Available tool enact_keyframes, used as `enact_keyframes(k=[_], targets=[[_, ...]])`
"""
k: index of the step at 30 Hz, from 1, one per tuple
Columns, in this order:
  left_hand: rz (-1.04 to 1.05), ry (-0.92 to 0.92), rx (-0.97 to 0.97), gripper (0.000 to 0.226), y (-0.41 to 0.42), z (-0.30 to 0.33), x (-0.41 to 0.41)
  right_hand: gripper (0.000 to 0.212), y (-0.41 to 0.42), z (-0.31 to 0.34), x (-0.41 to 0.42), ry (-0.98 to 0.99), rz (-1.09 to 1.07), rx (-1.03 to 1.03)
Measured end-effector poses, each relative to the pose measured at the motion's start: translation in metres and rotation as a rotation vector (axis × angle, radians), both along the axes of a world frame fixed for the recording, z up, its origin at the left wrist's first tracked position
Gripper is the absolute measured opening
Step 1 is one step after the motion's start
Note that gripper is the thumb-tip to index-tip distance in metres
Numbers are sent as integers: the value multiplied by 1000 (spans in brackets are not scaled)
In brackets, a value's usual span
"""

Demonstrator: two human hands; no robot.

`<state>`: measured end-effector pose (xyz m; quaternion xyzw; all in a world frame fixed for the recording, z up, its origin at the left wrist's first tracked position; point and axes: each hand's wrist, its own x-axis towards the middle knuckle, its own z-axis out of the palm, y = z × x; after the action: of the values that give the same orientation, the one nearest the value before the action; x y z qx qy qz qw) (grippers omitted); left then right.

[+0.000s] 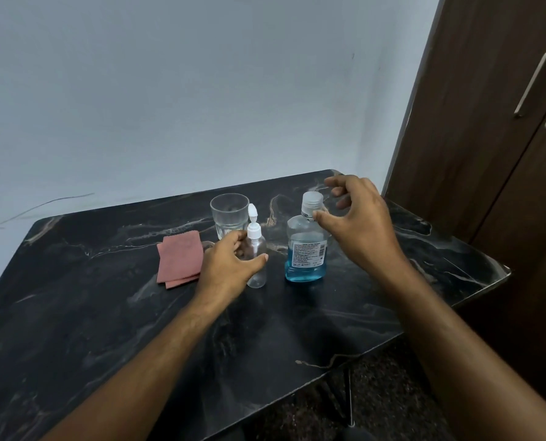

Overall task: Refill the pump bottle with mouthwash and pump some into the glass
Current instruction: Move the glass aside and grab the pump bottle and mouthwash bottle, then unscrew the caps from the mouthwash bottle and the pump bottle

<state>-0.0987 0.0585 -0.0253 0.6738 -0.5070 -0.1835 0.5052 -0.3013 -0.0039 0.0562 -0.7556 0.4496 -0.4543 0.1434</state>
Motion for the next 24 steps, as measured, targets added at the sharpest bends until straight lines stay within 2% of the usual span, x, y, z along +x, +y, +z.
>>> enact_keyframes(k=[2, 4, 5, 7, 9, 11, 13, 14, 16, 19, 22, 24], targets=[[17, -29, 27, 46, -1, -1, 0, 44, -2, 4, 4, 17, -22, -43], [28, -57, 54, 47, -1, 1, -1, 44, -7, 6, 8, 42, -32, -15], [25, -60, 58, 53, 0, 2, -2, 46, -10, 6, 11, 65, -34, 13], [31, -33, 52, 81, 5, 7, -6, 45, -15, 7, 17, 111, -34, 62], [157, -61, -46, 97, 17, 10, -14, 38, -17, 9, 22, 140, -27, 98], [266, -205, -315, 76, 34, 7, -29, 30, -19, 13, 24, 180, -16, 119], [190, -334, -507, 52, 46, 3, -47, 28, -21, 18, 24, 218, 9, 139], [102, -343, -525, 49, 47, 3, -55, 30, -21, 20, 23, 234, 16, 152], [10, -265, -424, 53, 36, 11, -68, 31, -19, 25, 21, 258, 26, 181], [23, -189, -224, 60, 10, 26, -82, 39, -14, 33, 18, 286, 45, 202], [-18, -114, -110, 45, -10, 31, -88, 42, -11, 37, 12, 276, 74, 229], [-16, -50, -103, 30, -15, 30, -86, 41, -10, 39, 8, 278, 100, 241]])
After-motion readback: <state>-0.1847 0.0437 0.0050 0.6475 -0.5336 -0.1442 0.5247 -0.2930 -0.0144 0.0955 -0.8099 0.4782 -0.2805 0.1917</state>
